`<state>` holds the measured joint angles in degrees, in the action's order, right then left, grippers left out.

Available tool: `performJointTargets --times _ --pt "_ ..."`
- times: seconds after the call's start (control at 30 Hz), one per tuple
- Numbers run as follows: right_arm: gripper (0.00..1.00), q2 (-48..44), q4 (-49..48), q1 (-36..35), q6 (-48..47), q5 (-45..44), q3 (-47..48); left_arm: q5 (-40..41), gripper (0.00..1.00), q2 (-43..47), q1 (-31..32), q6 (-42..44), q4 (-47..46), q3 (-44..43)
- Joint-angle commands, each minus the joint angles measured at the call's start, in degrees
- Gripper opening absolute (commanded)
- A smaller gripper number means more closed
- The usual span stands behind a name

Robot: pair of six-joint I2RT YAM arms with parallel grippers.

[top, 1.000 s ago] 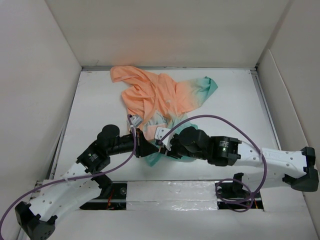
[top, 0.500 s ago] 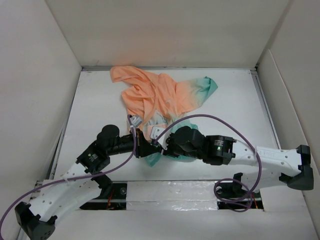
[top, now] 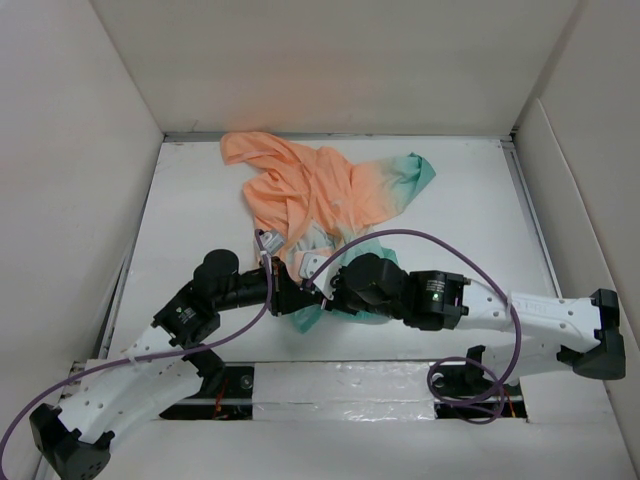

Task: Zip up the jacket

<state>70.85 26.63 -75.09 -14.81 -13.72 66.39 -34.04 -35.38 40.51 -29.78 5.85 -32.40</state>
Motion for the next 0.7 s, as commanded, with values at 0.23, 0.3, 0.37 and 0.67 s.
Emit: performJointTargets --times 0.23,0.3,0.37,0.67 --pt "0.19 -0.80 -0.26 -0.41 0.04 -4.04 2.43 -1.99 0.00 1.19 0.27 0.78 -2.42 -1.35" --pt "0.17 -0.98 -0.35 -0.41 0.22 -4.21 2.43 -2.08 0.00 1.19 0.27 0.78 -2.42 -1.35" --pt "0.11 -0.98 -0.35 -0.41 0.31 -4.48 2.43 -2.17 0.00 1.27 0.27 0.78 -2.33 -1.43" --pt "0.03 -0.71 -0.53 -0.41 1.01 -2.90 2.34 -1.99 0.00 1.45 0.27 0.60 -2.51 -1.08"
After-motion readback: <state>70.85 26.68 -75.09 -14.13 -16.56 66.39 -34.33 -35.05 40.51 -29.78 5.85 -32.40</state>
